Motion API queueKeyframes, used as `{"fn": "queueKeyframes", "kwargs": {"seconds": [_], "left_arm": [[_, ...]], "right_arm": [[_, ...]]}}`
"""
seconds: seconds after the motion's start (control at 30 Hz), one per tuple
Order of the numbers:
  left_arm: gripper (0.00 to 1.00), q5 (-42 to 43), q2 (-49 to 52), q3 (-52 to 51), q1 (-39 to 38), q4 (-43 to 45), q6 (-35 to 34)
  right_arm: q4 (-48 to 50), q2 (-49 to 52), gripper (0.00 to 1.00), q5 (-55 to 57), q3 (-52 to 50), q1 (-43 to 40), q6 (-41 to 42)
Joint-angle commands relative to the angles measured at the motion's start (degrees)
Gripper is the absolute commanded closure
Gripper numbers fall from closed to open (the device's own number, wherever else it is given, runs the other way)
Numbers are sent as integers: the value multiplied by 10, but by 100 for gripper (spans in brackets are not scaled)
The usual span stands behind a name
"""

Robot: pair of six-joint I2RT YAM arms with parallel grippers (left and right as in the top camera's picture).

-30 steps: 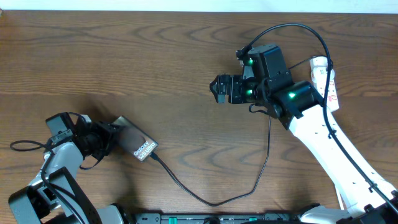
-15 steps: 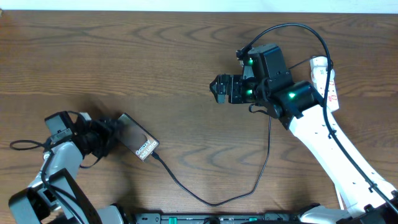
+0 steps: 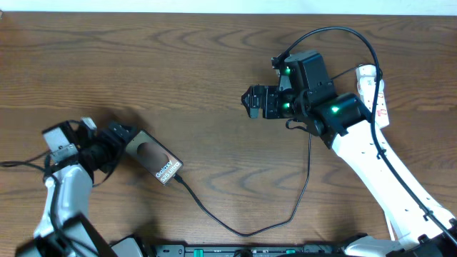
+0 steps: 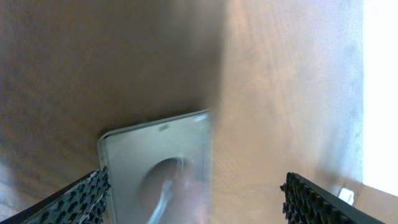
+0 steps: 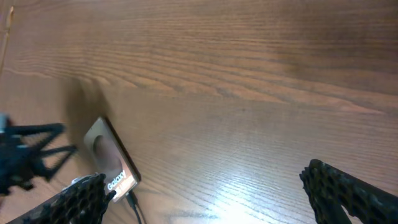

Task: Plug charger to phone and switch on socket
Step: 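Lower the phone flat onto the table with the left gripper and release, then raise the left gripper and move the right gripper to the power strip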

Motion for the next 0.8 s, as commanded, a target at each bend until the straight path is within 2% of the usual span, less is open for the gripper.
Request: {"fn": "queueKeyframes", "kwargs": {"seconds": [0.0, 0.17, 0.3, 0.4, 0.53, 0.63, 0.77], "left_arm": [[12, -7, -55, 40, 2, -16, 10], [12, -7, -123, 84, -4, -63, 15], [12, -28, -156, 143, -38, -120, 38], [12, -103, -152, 217, -92, -206, 73], [12, -258, -133, 316, -190, -303, 96], [12, -356, -115, 372, -261, -349, 99], [12, -426, -91, 407, -348, -370, 127]], "right_arm": [[-1, -7, 1, 12, 5, 5, -5], [0, -7, 1, 13, 5, 5, -5], [6, -7, 1, 12, 5, 5, -4], [13, -7, 1, 12, 5, 5, -4], [17, -7, 1, 12, 5, 5, -4], [16, -7, 1, 12, 5, 5, -4], [15, -7, 1, 12, 5, 5, -5]]}}
